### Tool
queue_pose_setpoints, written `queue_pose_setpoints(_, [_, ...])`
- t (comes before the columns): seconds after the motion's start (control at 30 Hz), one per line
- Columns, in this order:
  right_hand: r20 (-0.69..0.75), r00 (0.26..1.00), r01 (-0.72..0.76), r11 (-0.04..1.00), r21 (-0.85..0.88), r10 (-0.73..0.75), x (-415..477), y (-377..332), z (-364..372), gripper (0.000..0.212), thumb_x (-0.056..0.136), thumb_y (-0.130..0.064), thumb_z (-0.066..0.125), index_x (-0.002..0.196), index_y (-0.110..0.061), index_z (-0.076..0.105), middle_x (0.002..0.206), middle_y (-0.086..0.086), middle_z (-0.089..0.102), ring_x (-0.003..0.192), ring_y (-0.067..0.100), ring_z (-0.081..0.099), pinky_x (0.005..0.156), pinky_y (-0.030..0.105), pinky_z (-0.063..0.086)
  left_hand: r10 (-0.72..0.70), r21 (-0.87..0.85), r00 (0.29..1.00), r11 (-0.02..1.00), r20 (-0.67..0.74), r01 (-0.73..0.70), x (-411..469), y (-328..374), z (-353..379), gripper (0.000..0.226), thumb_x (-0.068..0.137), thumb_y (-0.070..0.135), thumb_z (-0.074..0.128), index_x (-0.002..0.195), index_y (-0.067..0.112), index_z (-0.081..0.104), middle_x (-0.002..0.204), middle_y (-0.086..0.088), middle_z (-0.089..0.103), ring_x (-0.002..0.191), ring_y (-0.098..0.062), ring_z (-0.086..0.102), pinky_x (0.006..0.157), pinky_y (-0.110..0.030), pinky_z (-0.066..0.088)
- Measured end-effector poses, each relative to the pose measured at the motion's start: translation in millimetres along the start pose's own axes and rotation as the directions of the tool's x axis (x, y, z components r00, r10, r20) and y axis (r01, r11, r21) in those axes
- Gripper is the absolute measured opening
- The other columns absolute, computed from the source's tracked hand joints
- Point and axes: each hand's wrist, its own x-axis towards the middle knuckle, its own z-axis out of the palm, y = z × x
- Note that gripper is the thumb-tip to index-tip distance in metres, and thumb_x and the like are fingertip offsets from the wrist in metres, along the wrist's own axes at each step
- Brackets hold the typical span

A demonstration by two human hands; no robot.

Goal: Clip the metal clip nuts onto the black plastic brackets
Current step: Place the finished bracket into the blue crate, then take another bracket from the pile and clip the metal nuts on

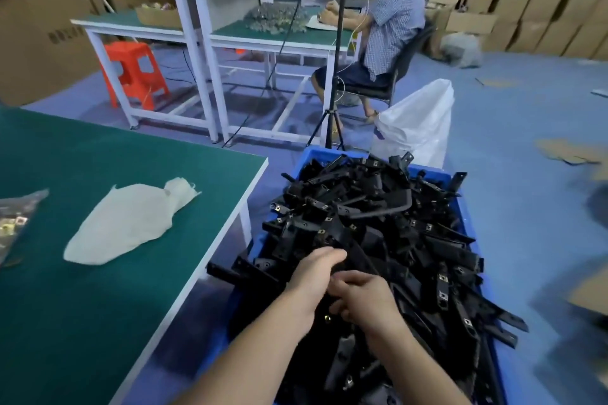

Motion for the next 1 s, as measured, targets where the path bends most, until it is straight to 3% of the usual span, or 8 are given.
queue_pose_setpoints(0.07, [-0.025, 1.0, 0.007, 0.999, 0.043, -0.006, -6, 1, 17, 0.016, 0.094, -0.017, 0.065, 0.087, -0.013, 0.079, 0.072, 0.009, 0.076, 0.058, 0.015, 0.065, 0.055, 0.028, 0.048, -0.064, 0.002, 0.997, 0.998, -0.033, 0.064, 2, -13, -2, 0.029, 0.097, 0.041, 0.063, 0.115, 0.021, 0.073, 0.096, -0.003, 0.074, 0.068, -0.013, 0.067, 0.057, -0.023, 0.049])
queue_pose_setpoints(0.2, [0.039, 0.999, -0.049, 0.941, 0.335, 0.038, -19, -6, 41, 0.03, 0.1, -0.004, 0.054, 0.087, -0.005, 0.081, 0.085, 0.017, 0.077, 0.068, 0.017, 0.071, 0.055, 0.024, 0.053, -0.032, -0.073, 0.988, 0.997, -0.15, 0.021, 2, -29, -15, 0.019, 0.091, 0.033, 0.069, 0.087, 0.021, 0.083, 0.088, -0.005, 0.08, 0.069, -0.018, 0.073, 0.054, -0.027, 0.052])
queue_pose_setpoints(0.4, [0.055, 0.998, -0.027, 0.935, 0.353, 0.008, -29, -14, 61, 0.023, 0.102, -0.009, 0.057, 0.097, 0.003, 0.076, 0.091, 0.024, 0.076, 0.075, 0.029, 0.071, 0.063, 0.033, 0.054, 0.178, 0.004, 0.923, 0.982, -0.342, -0.188, -9, -20, -35, 0.02, 0.094, 0.012, 0.066, 0.102, 0.025, 0.08, 0.088, 0.011, 0.08, 0.088, -0.009, 0.076, 0.087, -0.04, 0.062])
queue_pose_setpoints(0.57, [0.067, 0.995, 0.043, 0.923, 0.381, -0.074, -37, -29, 86, 0.02, 0.099, -0.006, 0.058, 0.09, 0.007, 0.071, 0.091, 0.03, 0.073, 0.074, 0.03, 0.073, 0.062, 0.033, 0.058, 0.34, 0.104, 0.871, 0.94, -0.355, -0.324, -29, 3, -56, 0.024, 0.094, 0.01, 0.062, 0.095, 0.026, 0.08, 0.086, 0.014, 0.079, 0.083, -0.003, 0.075, 0.088, -0.04, 0.062])
queue_pose_setpoints(0.7, [0.106, 0.98, 0.114, 0.912, 0.395, -0.169, -52, -48, 115, 0.018, 0.096, -0.003, 0.058, 0.086, 0.004, 0.071, 0.098, 0.035, 0.07, 0.08, 0.035, 0.068, 0.079, 0.052, 0.058, 0.433, 0.15, 0.82, 0.901, -0.375, -0.407, -55, 22, -82, 0.033, 0.093, 0.008, 0.055, 0.085, 0.029, 0.078, 0.083, 0.012, 0.079, 0.082, -0.002, 0.075, 0.086, -0.036, 0.062])
queue_pose_setpoints(0.77, [0.124, 0.965, 0.171, 0.914, 0.368, -0.231, -66, -59, 135, 0.024, 0.096, -0.003, 0.056, 0.082, -0.005, 0.075, 0.093, 0.03, 0.073, 0.08, 0.033, 0.069, 0.078, 0.054, 0.059, 0.468, 0.162, 0.785, 0.882, -0.406, -0.443, -71, 32, -100, 0.035, 0.09, 0.007, 0.053, 0.08, 0.029, 0.078, 0.081, 0.01, 0.079, 0.08, -0.004, 0.075, 0.084, -0.035, 0.062])
queue_pose_setpoints(0.87, [0.159, 0.935, 0.262, 0.922, 0.285, -0.316, -94, -75, 172, 0.027, 0.091, -0.007, 0.05, 0.079, -0.012, 0.073, 0.08, 0.019, 0.074, 0.073, 0.026, 0.067, 0.062, 0.036, 0.053, 0.529, 0.217, 0.696, 0.844, -0.485, -0.49, -99, 41, -135, 0.034, 0.087, 0.01, 0.052, 0.076, 0.03, 0.077, 0.081, 0.011, 0.078, 0.083, -0.005, 0.074, 0.083, -0.033, 0.06])
queue_pose_setpoints(1.0, [0.274, 0.858, 0.403, 0.9, 0.168, -0.435, -138, -90, 225, 0.027, 0.078, -0.016, 0.048, 0.087, -0.01, 0.073, 0.083, 0.016, 0.075, 0.069, 0.018, 0.063, 0.064, 0.034, 0.047, 0.595, 0.294, 0.544, 0.788, -0.592, -0.541, -151, 48, -191, 0.031, 0.088, 0.012, 0.054, 0.077, 0.03, 0.077, 0.084, 0.012, 0.078, 0.086, -0.004, 0.073, 0.08, -0.025, 0.057])
